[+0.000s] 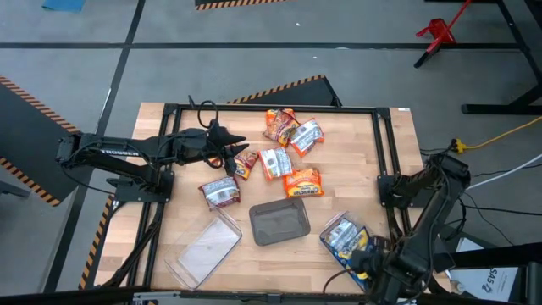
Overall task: Sort Maruchan noodles
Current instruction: Put the blue noodle pack into the right transparent bin, then put the orange noodle pack into the left transparent bin
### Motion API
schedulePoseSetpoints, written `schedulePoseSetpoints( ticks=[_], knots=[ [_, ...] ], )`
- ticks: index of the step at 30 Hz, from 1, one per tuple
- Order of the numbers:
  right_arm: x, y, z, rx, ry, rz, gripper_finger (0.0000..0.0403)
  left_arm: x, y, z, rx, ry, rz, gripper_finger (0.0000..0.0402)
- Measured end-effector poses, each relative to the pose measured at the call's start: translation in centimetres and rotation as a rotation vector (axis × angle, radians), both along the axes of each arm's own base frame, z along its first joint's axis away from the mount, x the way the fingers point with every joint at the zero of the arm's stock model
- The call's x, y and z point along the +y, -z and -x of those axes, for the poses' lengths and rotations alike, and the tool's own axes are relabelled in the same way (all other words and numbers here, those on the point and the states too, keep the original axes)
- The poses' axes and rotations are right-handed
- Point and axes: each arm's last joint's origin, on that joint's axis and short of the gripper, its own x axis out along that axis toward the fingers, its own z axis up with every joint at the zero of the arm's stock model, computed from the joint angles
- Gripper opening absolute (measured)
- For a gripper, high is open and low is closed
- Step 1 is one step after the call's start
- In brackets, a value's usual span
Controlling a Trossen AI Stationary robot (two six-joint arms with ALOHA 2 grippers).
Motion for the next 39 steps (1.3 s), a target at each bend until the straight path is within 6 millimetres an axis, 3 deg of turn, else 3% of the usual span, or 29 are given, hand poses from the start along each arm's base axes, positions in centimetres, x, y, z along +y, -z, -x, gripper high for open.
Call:
schedulePoseSetpoints(
  ticks=[6,9,14,17,21,25,29,33,39],
  knots=[
    [-0.5,-1.4,0.1,-0.077,0.067,-0.033,0.0200,0.0,0.0,0.0,0.001,0.000,0.000,0.0109],
    [-1.4,-1.8,0.1,-0.189,0.089,0.065,0.0171,0.0,0.0,0.0,0.002,0.000,0.000,0.0109],
    [-2.9,-1.7,0.6,-0.230,0.129,0.255,0.0105,0.0,0.0,0.0,0.006,0.000,0.000,0.0109],
    [-3.2,-0.7,0.8,-0.225,0.157,0.307,0.0065,0.0,0.1,0.0,0.007,0.001,0.000,0.0109],
    [-2.9,1.6,0.7,-0.193,0.152,0.243,0.0025,0.0,0.2,0.1,0.026,0.001,0.003,0.0109],
    [-2.6,3.9,0.8,-0.136,0.125,0.165,0.0004,0.0,0.4,0.1,0.046,0.001,0.005,0.0109],
    [-2.7,4.6,0.9,-0.130,0.119,0.168,0.0004,0.0,0.4,0.1,0.045,0.000,0.005,0.0109],
    [-2.8,3.6,0.9,-0.157,0.117,0.158,0.0009,0.0,0.4,0.1,0.045,0.000,0.004,0.0109],
    [-3.1,-0.6,0.8,-0.221,0.126,0.177,0.0007,0.0,0.3,0.1,0.019,-0.008,0.029,0.0109]
  ],
)
